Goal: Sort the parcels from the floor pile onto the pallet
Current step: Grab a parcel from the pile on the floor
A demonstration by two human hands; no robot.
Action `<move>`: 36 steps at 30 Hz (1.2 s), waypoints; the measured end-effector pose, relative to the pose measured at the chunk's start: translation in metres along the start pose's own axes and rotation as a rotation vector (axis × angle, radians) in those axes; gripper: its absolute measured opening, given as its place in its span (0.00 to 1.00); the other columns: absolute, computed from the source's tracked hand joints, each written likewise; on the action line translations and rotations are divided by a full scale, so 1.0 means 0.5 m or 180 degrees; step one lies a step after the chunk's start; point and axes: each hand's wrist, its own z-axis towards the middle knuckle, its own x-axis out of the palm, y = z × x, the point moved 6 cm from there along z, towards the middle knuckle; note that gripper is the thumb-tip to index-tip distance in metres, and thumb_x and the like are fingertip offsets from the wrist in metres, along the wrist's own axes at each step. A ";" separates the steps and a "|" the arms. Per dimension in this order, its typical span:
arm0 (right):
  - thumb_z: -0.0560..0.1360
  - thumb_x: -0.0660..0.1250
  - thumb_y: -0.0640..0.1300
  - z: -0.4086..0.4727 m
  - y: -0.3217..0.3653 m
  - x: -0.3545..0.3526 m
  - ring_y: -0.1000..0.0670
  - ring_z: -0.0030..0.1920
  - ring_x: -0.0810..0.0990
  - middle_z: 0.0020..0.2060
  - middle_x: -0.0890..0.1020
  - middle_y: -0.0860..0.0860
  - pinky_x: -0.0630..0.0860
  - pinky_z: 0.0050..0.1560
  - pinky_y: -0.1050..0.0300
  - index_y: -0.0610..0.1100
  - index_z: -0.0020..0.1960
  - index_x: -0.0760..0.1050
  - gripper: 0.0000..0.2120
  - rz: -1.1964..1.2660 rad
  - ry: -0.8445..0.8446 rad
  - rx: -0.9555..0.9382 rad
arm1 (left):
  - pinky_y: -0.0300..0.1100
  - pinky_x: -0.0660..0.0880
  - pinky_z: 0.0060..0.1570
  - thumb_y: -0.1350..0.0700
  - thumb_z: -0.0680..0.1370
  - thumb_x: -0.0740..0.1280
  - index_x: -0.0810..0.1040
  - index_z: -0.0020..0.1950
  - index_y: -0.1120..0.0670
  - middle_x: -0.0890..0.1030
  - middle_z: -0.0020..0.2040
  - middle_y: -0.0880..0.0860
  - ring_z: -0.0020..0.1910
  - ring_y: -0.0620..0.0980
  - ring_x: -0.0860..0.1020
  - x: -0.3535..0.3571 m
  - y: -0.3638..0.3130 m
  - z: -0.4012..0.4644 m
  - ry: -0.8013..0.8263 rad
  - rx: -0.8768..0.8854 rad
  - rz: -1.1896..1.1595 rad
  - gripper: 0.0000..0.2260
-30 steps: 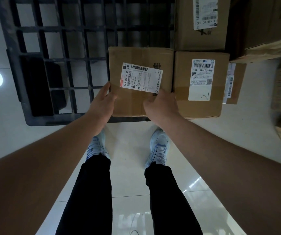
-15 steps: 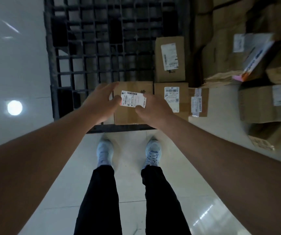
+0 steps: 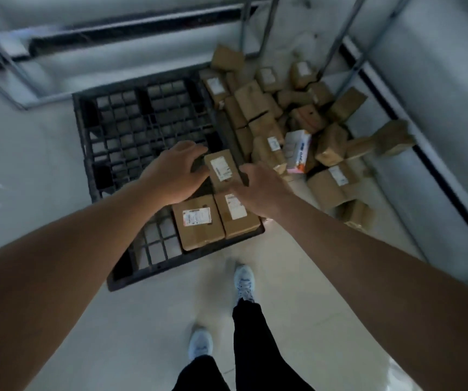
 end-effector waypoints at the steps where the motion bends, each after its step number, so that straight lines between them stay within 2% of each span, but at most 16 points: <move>1: 0.81 0.62 0.64 -0.039 0.000 -0.037 0.43 0.60 0.78 0.64 0.77 0.47 0.80 0.58 0.43 0.49 0.70 0.74 0.25 -0.0038 -0.0141 0.0004 | 0.51 0.70 0.67 0.41 0.84 0.59 0.64 0.81 0.46 0.63 0.81 0.50 0.75 0.56 0.69 -0.032 -0.037 -0.012 -0.0025 0.0148 0.0030 0.25; 5: 0.80 0.62 0.62 -0.202 -0.017 -0.187 0.45 0.58 0.78 0.63 0.75 0.49 0.80 0.56 0.44 0.51 0.65 0.76 0.20 -0.0035 -0.0681 -0.0004 | 0.50 0.71 0.66 0.40 0.84 0.58 0.65 0.80 0.46 0.66 0.79 0.50 0.73 0.54 0.71 -0.137 -0.196 -0.066 -0.0076 0.0650 0.0127 0.26; 8: 0.80 0.63 0.63 -0.281 -0.055 -0.282 0.43 0.65 0.77 0.67 0.75 0.48 0.76 0.57 0.45 0.52 0.68 0.76 0.22 -0.0105 -0.0943 0.0181 | 0.53 0.74 0.63 0.39 0.83 0.59 0.64 0.80 0.45 0.69 0.76 0.51 0.69 0.54 0.74 -0.181 -0.297 -0.085 -0.0093 0.0855 0.0198 0.26; 11: 0.80 0.62 0.62 -0.356 -0.106 -0.378 0.45 0.57 0.79 0.57 0.79 0.50 0.76 0.51 0.48 0.52 0.64 0.78 0.19 -0.0153 -0.1201 0.0234 | 0.53 0.76 0.59 0.38 0.82 0.59 0.64 0.80 0.44 0.71 0.75 0.53 0.64 0.53 0.77 -0.209 -0.417 -0.096 -0.0110 0.1113 0.0252 0.27; 12: 0.80 0.62 0.62 -0.376 -0.127 -0.406 0.45 0.56 0.80 0.56 0.79 0.50 0.77 0.50 0.49 0.52 0.64 0.78 0.19 -0.0197 -0.1274 0.0283 | 0.51 0.74 0.58 0.37 0.80 0.58 0.65 0.79 0.44 0.71 0.75 0.53 0.65 0.54 0.76 -0.214 -0.454 -0.096 -0.0135 0.1186 0.0279 0.28; 14: 0.80 0.60 0.62 -0.408 -0.173 -0.453 0.43 0.60 0.79 0.62 0.78 0.48 0.78 0.54 0.48 0.53 0.68 0.76 0.22 -0.0237 -0.1351 0.0380 | 0.51 0.71 0.63 0.32 0.75 0.55 0.66 0.79 0.45 0.69 0.76 0.54 0.72 0.56 0.71 -0.212 -0.528 -0.096 -0.0054 0.1285 0.0303 0.34; 15: 0.79 0.60 0.63 -0.422 -0.197 -0.473 0.42 0.63 0.79 0.66 0.77 0.47 0.78 0.55 0.48 0.54 0.71 0.75 0.24 -0.0244 -0.1367 0.0401 | 0.54 0.70 0.67 0.30 0.72 0.53 0.65 0.79 0.44 0.68 0.77 0.53 0.74 0.56 0.68 -0.206 -0.566 -0.096 -0.0004 0.1317 0.0318 0.37; 17: 0.79 0.59 0.66 -0.445 -0.252 -0.505 0.41 0.63 0.78 0.68 0.76 0.47 0.75 0.49 0.51 0.55 0.73 0.73 0.27 -0.0256 -0.1398 0.0429 | 0.59 0.69 0.70 0.28 0.69 0.51 0.65 0.79 0.43 0.68 0.78 0.52 0.75 0.57 0.67 -0.185 -0.638 -0.089 0.0025 0.1355 0.0398 0.41; 19: 0.76 0.58 0.70 -0.464 -0.314 -0.531 0.44 0.56 0.78 0.62 0.78 0.48 0.70 0.42 0.54 0.55 0.65 0.76 0.26 -0.0222 -0.1445 0.0500 | 0.59 0.71 0.68 0.28 0.71 0.52 0.66 0.78 0.44 0.68 0.77 0.52 0.74 0.57 0.69 -0.151 -0.713 -0.072 0.0022 0.1451 0.0483 0.38; 20: 0.74 0.56 0.72 -0.471 -0.347 -0.542 0.45 0.55 0.79 0.60 0.79 0.49 0.71 0.42 0.53 0.55 0.61 0.77 0.26 -0.0178 -0.1441 0.0538 | 0.58 0.71 0.68 0.30 0.74 0.54 0.66 0.78 0.44 0.68 0.77 0.52 0.73 0.57 0.69 -0.130 -0.751 -0.062 0.0045 0.1511 0.0511 0.35; 21: 0.74 0.56 0.71 -0.477 -0.381 -0.553 0.43 0.59 0.79 0.61 0.79 0.49 0.72 0.45 0.52 0.56 0.62 0.77 0.28 -0.0154 -0.1421 0.0567 | 0.55 0.71 0.65 0.33 0.77 0.57 0.66 0.78 0.44 0.68 0.76 0.53 0.73 0.56 0.70 -0.106 -0.791 -0.050 0.0063 0.1582 0.0534 0.31; 23: 0.78 0.58 0.65 -0.486 -0.453 -0.576 0.41 0.70 0.74 0.72 0.74 0.47 0.73 0.57 0.47 0.56 0.74 0.71 0.28 -0.0227 -0.1339 0.0624 | 0.47 0.68 0.57 0.38 0.81 0.61 0.67 0.78 0.45 0.70 0.74 0.53 0.70 0.55 0.72 -0.063 -0.871 -0.027 -0.0004 0.1736 0.0585 0.26; 25: 0.80 0.60 0.62 -0.494 -0.524 -0.605 0.40 0.73 0.71 0.74 0.71 0.47 0.72 0.63 0.45 0.56 0.79 0.66 0.28 -0.0349 -0.1251 0.0625 | 0.46 0.65 0.55 0.39 0.82 0.62 0.67 0.78 0.46 0.69 0.75 0.52 0.70 0.54 0.72 -0.026 -0.943 -0.003 -0.0050 0.1764 0.0666 0.26; 28: 0.81 0.58 0.65 -0.497 -0.621 -0.648 0.41 0.67 0.74 0.66 0.73 0.47 0.75 0.63 0.43 0.52 0.75 0.70 0.27 -0.0495 -0.1096 0.0586 | 0.50 0.69 0.61 0.39 0.82 0.61 0.65 0.80 0.45 0.65 0.79 0.52 0.73 0.55 0.70 0.024 -1.030 0.035 0.0068 0.1679 0.0646 0.27; 31: 0.81 0.58 0.66 -0.489 -0.708 -0.674 0.43 0.65 0.75 0.63 0.75 0.48 0.76 0.62 0.43 0.51 0.69 0.73 0.25 -0.0508 -0.1047 0.0611 | 0.54 0.74 0.62 0.38 0.81 0.61 0.63 0.80 0.45 0.65 0.78 0.52 0.70 0.55 0.73 0.075 -1.093 0.073 0.0273 0.1588 0.0563 0.28; 36: 0.82 0.61 0.62 -0.402 -0.821 -0.695 0.42 0.72 0.73 0.73 0.73 0.49 0.69 0.58 0.49 0.54 0.73 0.72 0.23 -0.0446 -0.0962 0.0599 | 0.59 0.71 0.68 0.37 0.81 0.59 0.63 0.80 0.45 0.64 0.79 0.51 0.75 0.56 0.68 0.143 -1.156 0.190 0.0421 0.1494 0.0653 0.29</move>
